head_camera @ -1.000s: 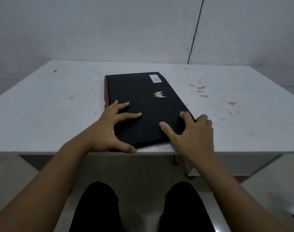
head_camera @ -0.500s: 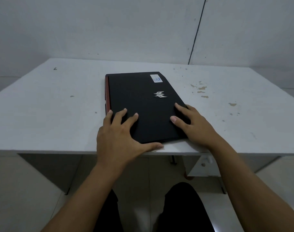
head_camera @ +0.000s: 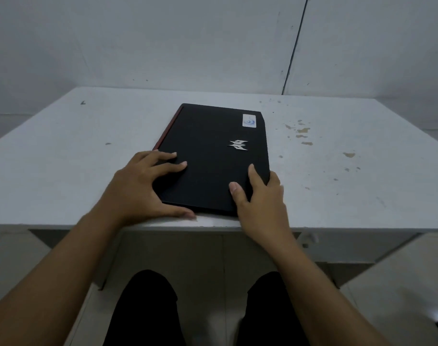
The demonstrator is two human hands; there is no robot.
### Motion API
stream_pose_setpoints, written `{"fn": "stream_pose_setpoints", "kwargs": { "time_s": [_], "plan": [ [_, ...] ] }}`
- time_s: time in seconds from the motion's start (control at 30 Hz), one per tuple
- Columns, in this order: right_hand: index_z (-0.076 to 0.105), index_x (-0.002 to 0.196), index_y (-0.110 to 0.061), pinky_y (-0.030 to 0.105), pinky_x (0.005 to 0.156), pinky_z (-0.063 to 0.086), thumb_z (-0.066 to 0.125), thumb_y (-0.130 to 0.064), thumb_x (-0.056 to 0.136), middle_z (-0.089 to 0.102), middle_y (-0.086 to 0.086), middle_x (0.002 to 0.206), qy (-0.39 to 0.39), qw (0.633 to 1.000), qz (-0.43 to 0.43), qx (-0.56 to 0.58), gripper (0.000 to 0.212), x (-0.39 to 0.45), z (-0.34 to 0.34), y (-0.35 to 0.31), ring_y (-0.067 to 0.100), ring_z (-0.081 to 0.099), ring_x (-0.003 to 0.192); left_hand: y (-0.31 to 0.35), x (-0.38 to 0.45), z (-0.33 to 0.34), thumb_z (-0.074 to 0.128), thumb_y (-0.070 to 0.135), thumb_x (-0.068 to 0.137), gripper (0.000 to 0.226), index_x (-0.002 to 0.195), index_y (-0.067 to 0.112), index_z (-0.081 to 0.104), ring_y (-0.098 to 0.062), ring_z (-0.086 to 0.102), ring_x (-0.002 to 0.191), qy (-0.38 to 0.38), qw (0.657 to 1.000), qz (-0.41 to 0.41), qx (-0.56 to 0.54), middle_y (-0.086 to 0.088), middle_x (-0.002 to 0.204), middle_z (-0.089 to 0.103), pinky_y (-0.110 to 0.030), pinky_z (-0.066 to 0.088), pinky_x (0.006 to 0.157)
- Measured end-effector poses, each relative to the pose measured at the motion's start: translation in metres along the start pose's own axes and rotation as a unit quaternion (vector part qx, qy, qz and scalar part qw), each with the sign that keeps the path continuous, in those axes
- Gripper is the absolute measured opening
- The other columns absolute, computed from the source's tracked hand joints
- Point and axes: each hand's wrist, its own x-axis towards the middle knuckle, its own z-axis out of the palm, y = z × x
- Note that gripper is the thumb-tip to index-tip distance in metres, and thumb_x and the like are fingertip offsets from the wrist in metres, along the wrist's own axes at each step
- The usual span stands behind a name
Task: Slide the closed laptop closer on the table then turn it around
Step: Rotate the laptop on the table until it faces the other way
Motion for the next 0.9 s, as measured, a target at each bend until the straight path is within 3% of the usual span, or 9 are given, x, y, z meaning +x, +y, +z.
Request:
{"fn": "stream_pose_setpoints", "kwargs": {
  "time_s": [0.1,0.2,0.27,0.33,0.4,0.5,0.63,0.77,0.9],
  "plan": [
    [0.016,0.163,-0.034,0.049,0.12,0.026,0.037,-0.062,0.101,0.007,0.012,0.167,0.003,1.0,-0.005,-0.01,0.071,-0.014,0.012,-0.01,0.035,0.009,0.154,-0.017,0.007,-0.009,0.072,0.097,0.047,0.104,0.139,0.049,0.06,-0.005,0.037,0.144,-0.032,0.999,0.008,-0.029,0.029,0.151,0.045,-0.049,0.044,0.109],
    [0.036,0.156,-0.038,0.039,0.109,0.04,0.046,-0.065,0.096,0.031,0.006,0.152,0.01,0.999,-0.039,-0.028,0.067,-0.011,0.0,-0.002,0.028,0.042,0.137,-0.021,0.011,-0.015,0.075,0.094,0.045,0.107,0.141,0.049,0.058,-0.003,0.032,0.147,-0.066,0.996,-0.005,-0.057,0.029,0.155,0.04,-0.049,0.037,0.116],
    [0.059,0.139,-0.043,0.028,0.093,0.044,0.056,-0.057,0.096,0.049,-0.002,0.125,0.025,0.997,-0.071,-0.006,0.046,0.003,-0.02,0.011,0.017,0.059,0.112,-0.017,0.011,-0.018,0.073,0.096,0.045,0.113,0.145,0.048,0.054,-0.003,0.029,0.15,-0.086,0.994,-0.026,-0.061,0.026,0.16,0.037,-0.049,0.03,0.121],
    [0.071,0.121,-0.042,0.021,0.086,0.047,0.061,-0.042,0.097,0.058,-0.007,0.108,0.034,0.994,-0.096,0.033,0.025,0.023,-0.039,0.025,0.005,0.062,0.097,-0.006,0.008,-0.021,0.065,0.102,0.044,0.122,0.152,0.05,0.044,-0.007,0.019,0.156,-0.117,0.99,-0.064,-0.038,0.023,0.167,0.027,-0.053,0.019,0.125],
    [0.072,0.119,-0.037,0.013,0.085,0.045,0.062,-0.036,0.099,0.062,-0.004,0.114,0.03,0.993,-0.114,0.032,0.023,0.044,-0.05,0.037,0.002,0.061,0.1,0.013,0.001,-0.017,0.052,0.109,0.041,0.134,0.159,0.05,0.028,-0.013,0.006,0.159,-0.141,0.984,-0.11,0.008,0.021,0.171,0.013,-0.058,0.007,0.126],
    [0.067,0.131,-0.035,0.015,0.092,0.034,0.059,-0.042,0.1,0.052,-0.002,0.141,0.016,0.992,-0.123,0.0,0.033,0.073,-0.052,0.046,0.013,0.052,0.126,0.059,-0.01,0.006,0.03,0.115,0.04,0.143,0.164,0.045,0.015,-0.024,-0.011,0.16,-0.113,0.981,-0.152,0.038,0.013,0.174,0.002,-0.061,-0.014,0.122],
    [0.052,0.146,-0.042,0.037,0.117,0.026,0.043,-0.053,0.104,0.031,-0.01,0.164,-0.018,0.988,-0.147,-0.036,0.045,0.089,-0.046,0.051,0.015,0.031,0.148,0.111,-0.009,0.038,0.014,0.115,0.046,0.136,0.163,0.046,0.016,-0.029,-0.023,0.157,-0.065,0.984,-0.156,0.049,0.001,0.176,-0.001,-0.067,-0.023,0.113],
    [0.041,0.153,-0.046,0.036,0.118,0.02,0.031,-0.055,0.106,0.024,-0.012,0.168,-0.006,0.984,-0.161,-0.081,0.049,0.089,-0.038,0.056,0.015,0.028,0.15,0.123,-0.005,0.054,0.015,0.114,0.049,0.132,0.159,0.045,0.033,-0.033,-0.012,0.159,-0.006,0.985,-0.15,0.084,-0.002,0.174,0.017,-0.072,-0.018,0.112],
    [0.042,0.153,-0.044,0.036,0.119,0.022,0.031,-0.052,0.107,0.024,-0.011,0.168,-0.007,0.982,-0.169,-0.081,0.048,0.089,-0.038,0.057,0.015,0.029,0.15,0.12,-0.008,0.06,0.046,0.101,0.057,0.108,0.143,0.036,0.06,-0.032,0.016,0.158,0.061,0.989,-0.117,0.069,0.001,0.159,0.047,-0.072,-0.003,0.116]
  ]
}}
